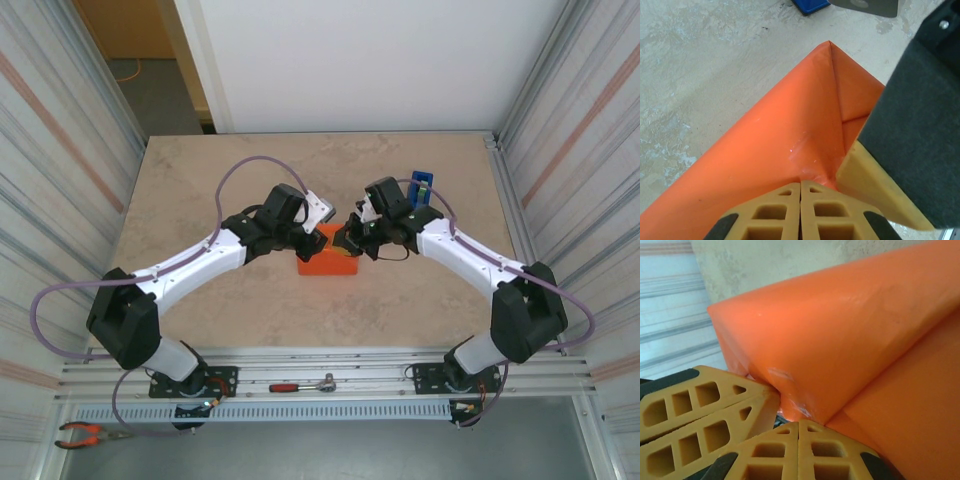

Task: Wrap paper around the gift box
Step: Stick the wrapping paper to the gift box.

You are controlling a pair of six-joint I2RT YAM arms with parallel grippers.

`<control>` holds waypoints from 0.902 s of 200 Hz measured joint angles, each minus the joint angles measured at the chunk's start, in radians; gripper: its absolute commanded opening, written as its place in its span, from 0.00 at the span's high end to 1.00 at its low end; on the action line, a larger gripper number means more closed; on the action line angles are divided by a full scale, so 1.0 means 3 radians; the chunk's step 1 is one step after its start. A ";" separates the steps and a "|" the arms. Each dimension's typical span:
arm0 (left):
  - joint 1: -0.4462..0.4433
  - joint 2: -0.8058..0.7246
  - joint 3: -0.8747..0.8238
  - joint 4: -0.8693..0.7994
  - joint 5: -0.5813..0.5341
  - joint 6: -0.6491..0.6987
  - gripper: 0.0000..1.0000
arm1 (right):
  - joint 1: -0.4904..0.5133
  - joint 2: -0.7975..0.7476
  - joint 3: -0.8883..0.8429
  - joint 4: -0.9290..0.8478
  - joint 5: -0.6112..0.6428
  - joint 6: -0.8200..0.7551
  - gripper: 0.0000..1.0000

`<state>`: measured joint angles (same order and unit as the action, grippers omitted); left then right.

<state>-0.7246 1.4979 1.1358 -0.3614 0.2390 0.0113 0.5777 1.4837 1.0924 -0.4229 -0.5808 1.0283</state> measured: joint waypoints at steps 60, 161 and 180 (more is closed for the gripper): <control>0.0000 0.0000 0.0000 0.0001 -0.0001 0.0001 0.91 | 0.0065 -0.0142 -0.0144 -0.0042 0.0004 -0.0051 1.00; 0.0003 0.0000 -0.0006 0.0028 -0.0013 0.0001 0.91 | 0.0177 -0.0141 -0.0448 0.0409 0.0155 0.0088 1.00; 0.0003 0.0000 -0.0008 0.0031 -0.0014 0.0000 0.91 | 0.0197 -0.0142 -0.0554 0.0533 0.0247 0.0142 1.00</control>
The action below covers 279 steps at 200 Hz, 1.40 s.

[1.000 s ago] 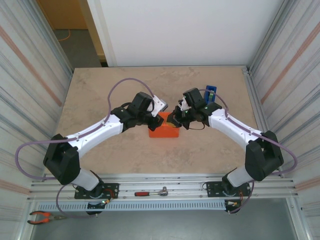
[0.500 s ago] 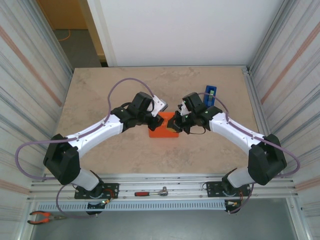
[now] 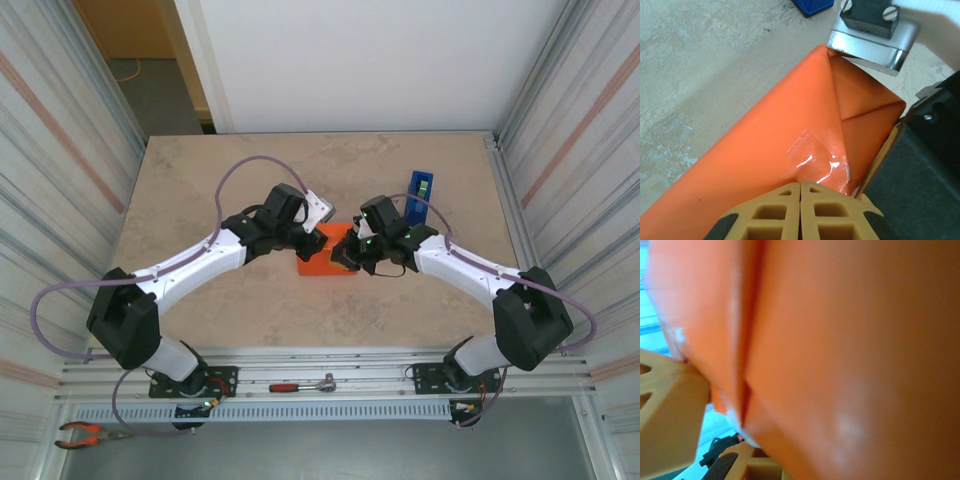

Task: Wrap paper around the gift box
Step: Stick the wrapping paper to the gift box.

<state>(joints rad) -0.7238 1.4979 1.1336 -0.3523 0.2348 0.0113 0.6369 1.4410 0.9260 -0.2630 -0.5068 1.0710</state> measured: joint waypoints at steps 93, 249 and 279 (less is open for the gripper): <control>0.0004 0.0001 -0.0015 0.0046 -0.0003 0.0000 0.91 | 0.0022 -0.0032 -0.0134 0.0256 0.0145 0.0108 1.00; 0.0003 0.0001 -0.0015 0.0033 0.0024 0.0000 0.91 | -0.0126 -0.0600 -0.0125 -0.0333 0.0142 -0.0207 1.00; 0.0003 0.0001 -0.0015 0.0033 0.0024 0.0000 0.91 | -0.0183 -0.0589 -0.0018 -0.0267 0.0142 -0.0206 1.00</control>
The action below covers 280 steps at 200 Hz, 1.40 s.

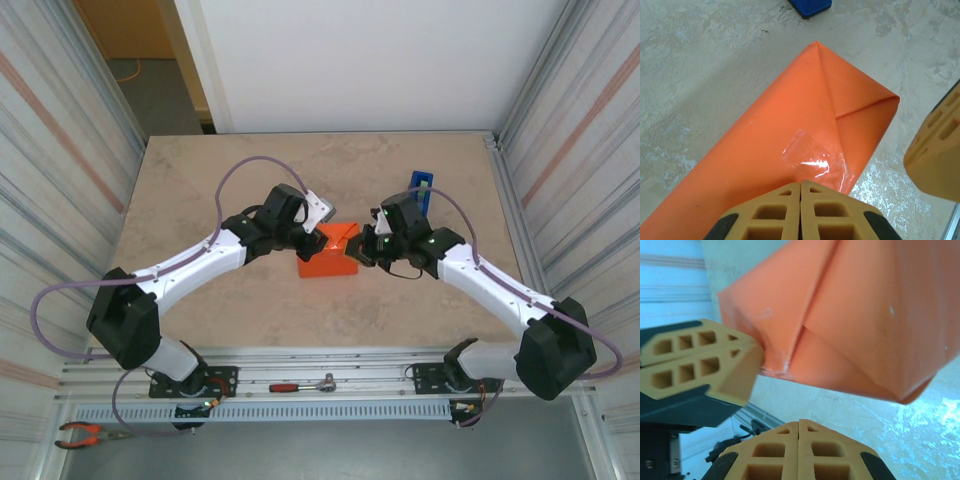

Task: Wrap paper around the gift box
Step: Stick the wrapping paper to the gift box.

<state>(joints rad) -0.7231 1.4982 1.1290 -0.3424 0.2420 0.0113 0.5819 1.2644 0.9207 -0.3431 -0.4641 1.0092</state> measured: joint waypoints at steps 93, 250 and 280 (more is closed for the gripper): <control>0.0000 0.0000 -0.0004 0.0001 0.0000 0.0000 0.91 | 0.0053 0.0276 0.0088 0.0313 -0.0025 0.0013 1.00; 0.0000 -0.0003 -0.0013 0.0010 0.0003 0.0000 0.91 | 0.0142 0.0449 0.0146 0.0345 -0.0051 0.0011 1.00; 0.0000 -0.0004 -0.0013 0.0014 0.0001 0.0000 0.91 | 0.0200 0.0347 0.0064 0.0294 -0.0047 0.0011 1.00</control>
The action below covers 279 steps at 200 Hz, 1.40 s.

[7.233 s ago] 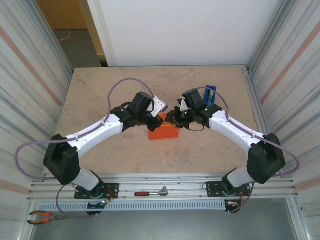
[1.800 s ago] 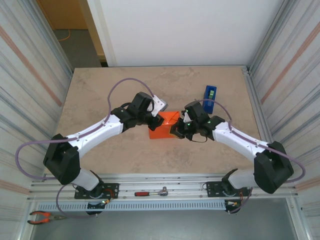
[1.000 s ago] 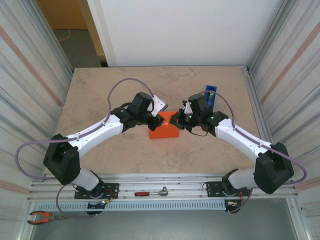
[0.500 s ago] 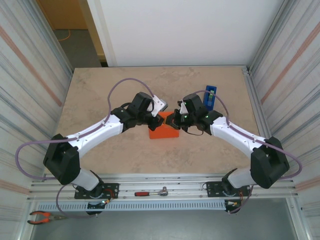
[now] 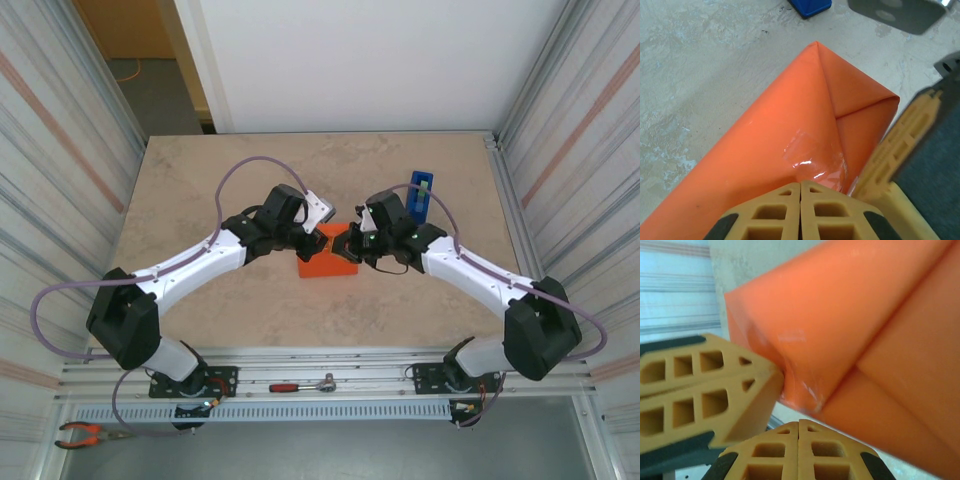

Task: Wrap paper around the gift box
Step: Stick the wrapping paper to the gift box.

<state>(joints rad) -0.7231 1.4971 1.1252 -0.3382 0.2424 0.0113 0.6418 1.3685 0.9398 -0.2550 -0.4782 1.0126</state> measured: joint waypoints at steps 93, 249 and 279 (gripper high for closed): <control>0.0000 0.0000 0.0000 0.0000 0.0001 0.0000 0.91 | 0.0163 -0.0048 -0.0379 0.0483 0.0369 0.0092 1.00; 0.0237 -0.0034 0.0322 -0.0187 0.0500 -0.0304 0.45 | 0.0083 -0.0482 -0.0992 0.0734 0.0735 0.0173 1.00; 0.0491 -0.0192 0.0370 -0.0086 0.0617 -0.0484 0.29 | 0.0078 -0.0603 -0.0996 0.0595 0.0722 0.0111 0.94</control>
<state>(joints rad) -0.5758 1.4395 1.2362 -0.3641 0.4274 -0.1341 0.6651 1.1877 0.6411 -0.0765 -0.2615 1.0458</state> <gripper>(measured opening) 0.641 0.061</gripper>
